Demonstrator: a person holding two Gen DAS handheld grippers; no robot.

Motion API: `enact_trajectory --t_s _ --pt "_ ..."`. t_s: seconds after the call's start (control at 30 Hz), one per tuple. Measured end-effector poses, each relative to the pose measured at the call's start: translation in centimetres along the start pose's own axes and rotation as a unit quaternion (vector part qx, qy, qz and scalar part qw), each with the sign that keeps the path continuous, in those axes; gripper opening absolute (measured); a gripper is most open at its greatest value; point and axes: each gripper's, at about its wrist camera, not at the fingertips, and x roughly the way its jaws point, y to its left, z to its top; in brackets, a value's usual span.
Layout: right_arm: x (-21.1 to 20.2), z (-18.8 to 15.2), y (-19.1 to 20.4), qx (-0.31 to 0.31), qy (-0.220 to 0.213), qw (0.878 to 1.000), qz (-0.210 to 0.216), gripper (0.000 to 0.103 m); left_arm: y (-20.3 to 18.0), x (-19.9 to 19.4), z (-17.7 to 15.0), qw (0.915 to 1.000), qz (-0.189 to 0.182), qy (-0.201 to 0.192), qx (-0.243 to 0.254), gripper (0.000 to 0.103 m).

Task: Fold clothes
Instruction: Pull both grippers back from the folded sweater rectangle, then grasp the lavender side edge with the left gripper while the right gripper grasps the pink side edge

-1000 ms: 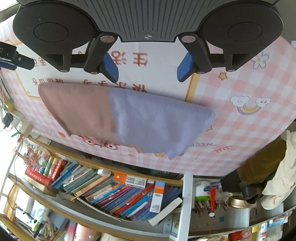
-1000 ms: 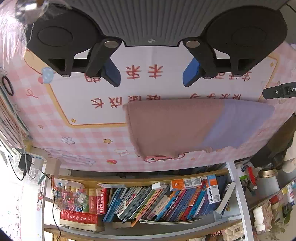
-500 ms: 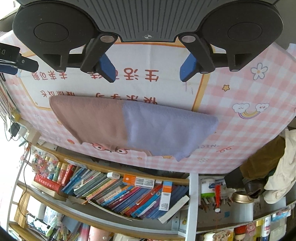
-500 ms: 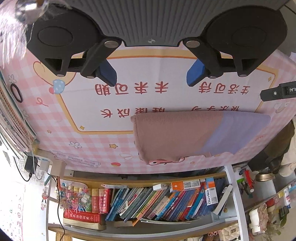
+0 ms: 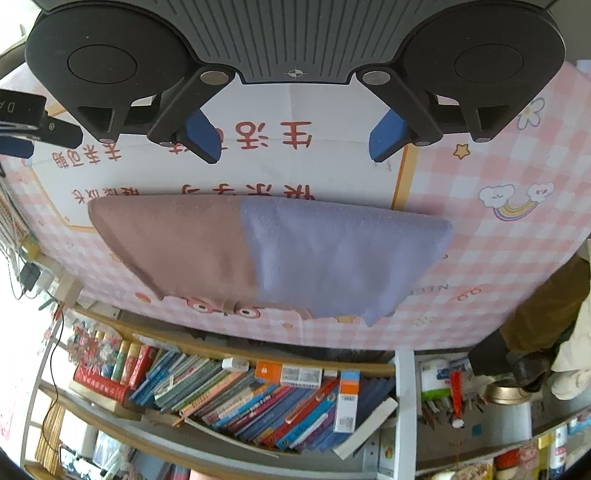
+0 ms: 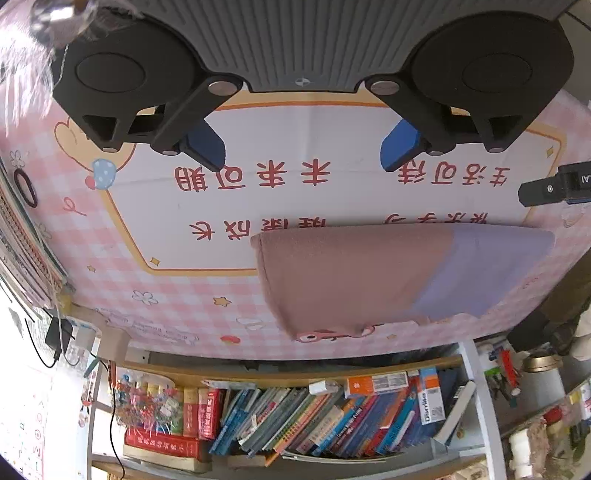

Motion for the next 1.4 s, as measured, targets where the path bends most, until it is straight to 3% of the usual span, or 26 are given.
enact_trajectory --t_s 0.5,0.73,0.87,1.0,1.2,1.4 --pt "3.6 1.8 2.7 -0.009 0.025 1.000 -0.006 0.103 2.4 2.6 1.5 0.9993 -0.021 0.030 0.000 0.097" --pt "4.6 2.9 3.3 -0.005 0.030 1.000 0.000 0.103 4.2 3.8 2.4 0.9981 -0.039 0.039 -0.029 0.097" --pt "4.9 3.5 3.6 -0.006 0.038 0.999 0.005 0.103 5.5 4.4 2.9 0.9946 -0.070 0.042 -0.064 0.097" --pt "5.2 3.9 3.7 0.005 0.042 0.999 0.008 0.103 7.3 5.1 2.9 0.9875 -0.094 0.040 -0.120 0.097" --pt "6.0 4.5 3.6 0.033 0.043 0.998 0.026 0.103 10.4 6.8 2.7 0.9667 -0.113 0.041 -0.226 0.094" --pt "7.3 5.5 4.6 0.027 0.075 0.996 0.040 0.103 12.7 8.7 3.2 0.9470 -0.124 0.035 -0.294 0.077"
